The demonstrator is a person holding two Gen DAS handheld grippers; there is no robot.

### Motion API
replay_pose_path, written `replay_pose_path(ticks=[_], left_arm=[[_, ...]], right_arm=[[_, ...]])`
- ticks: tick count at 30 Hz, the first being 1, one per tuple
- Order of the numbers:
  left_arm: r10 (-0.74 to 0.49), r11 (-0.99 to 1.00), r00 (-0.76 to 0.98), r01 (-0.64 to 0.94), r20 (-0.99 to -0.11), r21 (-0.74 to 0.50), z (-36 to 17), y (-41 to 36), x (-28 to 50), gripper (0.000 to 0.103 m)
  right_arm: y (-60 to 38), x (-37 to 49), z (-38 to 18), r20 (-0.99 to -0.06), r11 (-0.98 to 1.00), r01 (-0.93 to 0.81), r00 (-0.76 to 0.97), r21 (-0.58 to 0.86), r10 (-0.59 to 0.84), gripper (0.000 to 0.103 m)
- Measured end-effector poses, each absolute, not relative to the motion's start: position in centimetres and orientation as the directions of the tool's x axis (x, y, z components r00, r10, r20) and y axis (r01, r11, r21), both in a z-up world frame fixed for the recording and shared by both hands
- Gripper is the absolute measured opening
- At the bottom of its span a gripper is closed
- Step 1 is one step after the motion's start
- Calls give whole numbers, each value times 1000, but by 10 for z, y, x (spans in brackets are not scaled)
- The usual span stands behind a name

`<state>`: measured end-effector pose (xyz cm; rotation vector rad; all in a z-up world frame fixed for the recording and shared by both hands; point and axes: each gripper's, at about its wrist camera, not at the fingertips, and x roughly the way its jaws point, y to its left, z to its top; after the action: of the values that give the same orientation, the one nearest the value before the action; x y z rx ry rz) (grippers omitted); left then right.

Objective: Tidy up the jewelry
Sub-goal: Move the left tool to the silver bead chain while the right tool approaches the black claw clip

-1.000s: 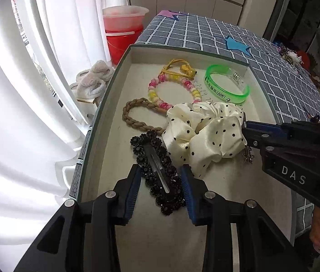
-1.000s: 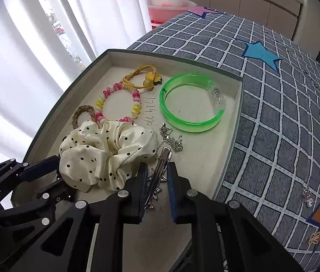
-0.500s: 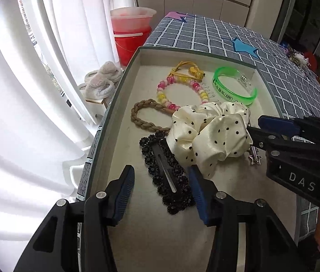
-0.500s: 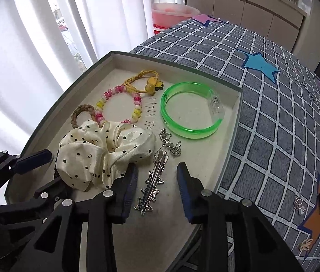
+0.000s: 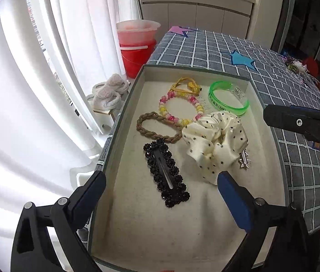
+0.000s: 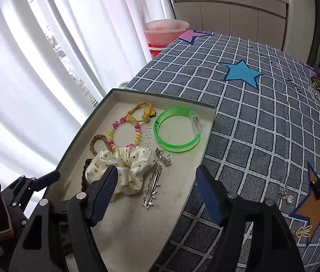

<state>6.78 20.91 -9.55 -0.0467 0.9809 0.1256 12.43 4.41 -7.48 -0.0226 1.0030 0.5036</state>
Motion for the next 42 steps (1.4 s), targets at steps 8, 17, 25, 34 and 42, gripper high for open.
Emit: replay_pose_path(ticks=[8, 17, 25, 34, 42], left_arm=[[96, 990, 564, -140, -820, 20, -82, 206, 58, 103], [76, 995, 591, -96, -803, 23, -63, 181, 48, 103], [6, 1000, 617, 11, -787, 17, -42, 124, 48, 103], [-54, 994, 582, 107, -811, 10, -50, 48, 63, 103], [-64, 992, 525, 127, -849, 3, -76, -1, 93, 103]], right_arm=[[15, 110, -60, -785, 888, -389, 459, 243, 416, 83], [-27, 89, -56, -757, 886, -357, 478, 297, 446, 103], [-85, 71, -64, -783, 921, -272, 491, 277, 381, 103], [-198, 57, -93, -838, 973, -39, 502, 226, 215, 103], [-245, 66, -104, -848, 973, 59, 504, 223, 164, 103]])
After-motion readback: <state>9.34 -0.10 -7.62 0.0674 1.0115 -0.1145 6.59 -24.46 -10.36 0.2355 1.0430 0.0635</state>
